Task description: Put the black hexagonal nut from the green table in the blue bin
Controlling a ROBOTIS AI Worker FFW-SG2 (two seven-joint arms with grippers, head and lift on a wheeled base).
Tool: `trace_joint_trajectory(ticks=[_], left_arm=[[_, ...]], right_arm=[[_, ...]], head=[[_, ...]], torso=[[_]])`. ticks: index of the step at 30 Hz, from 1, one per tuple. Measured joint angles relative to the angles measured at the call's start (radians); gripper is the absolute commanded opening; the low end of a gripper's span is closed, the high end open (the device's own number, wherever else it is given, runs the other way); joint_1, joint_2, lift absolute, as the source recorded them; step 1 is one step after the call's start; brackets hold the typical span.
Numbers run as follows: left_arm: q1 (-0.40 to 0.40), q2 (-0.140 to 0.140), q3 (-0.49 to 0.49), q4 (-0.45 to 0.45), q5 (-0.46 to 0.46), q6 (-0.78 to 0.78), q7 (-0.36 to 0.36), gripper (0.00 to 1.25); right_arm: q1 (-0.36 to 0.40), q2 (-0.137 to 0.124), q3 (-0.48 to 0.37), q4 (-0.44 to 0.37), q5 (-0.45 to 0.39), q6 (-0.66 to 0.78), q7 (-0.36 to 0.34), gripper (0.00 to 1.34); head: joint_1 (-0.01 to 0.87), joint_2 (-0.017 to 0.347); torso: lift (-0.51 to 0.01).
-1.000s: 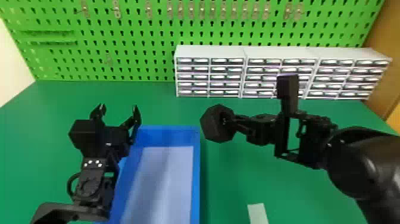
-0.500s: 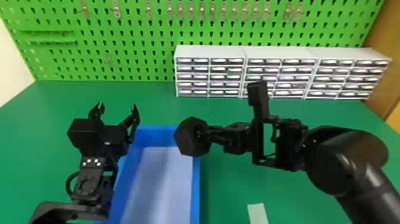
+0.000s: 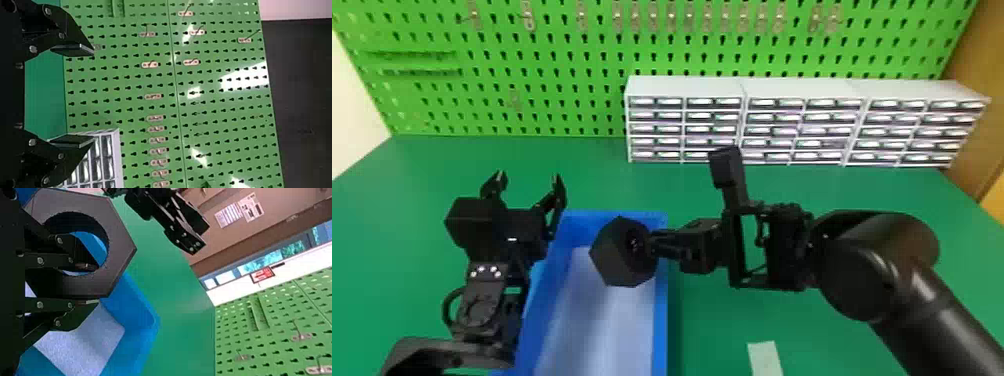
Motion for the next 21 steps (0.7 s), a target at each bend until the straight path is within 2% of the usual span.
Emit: trace_joint_trajectory(ticks=[15, 21], left_arm=[[-0.003, 0.000, 0.002, 0.000, -0.002, 0.000, 0.000, 0.78], [-0.003, 0.000, 0.004, 0.000, -0.002, 0.000, 0.000, 0.78]], right_arm=[[-0.074, 0.000, 0.122, 0.072, -0.082, 0.030, 0.002, 0.25], [-0.079, 0.002, 0.135, 0.076, -0.088, 0.032, 0.003, 0.25]], head=[[0.657, 0.057], [0.657, 0.057]], torso=[[-0.095], [-0.095]])
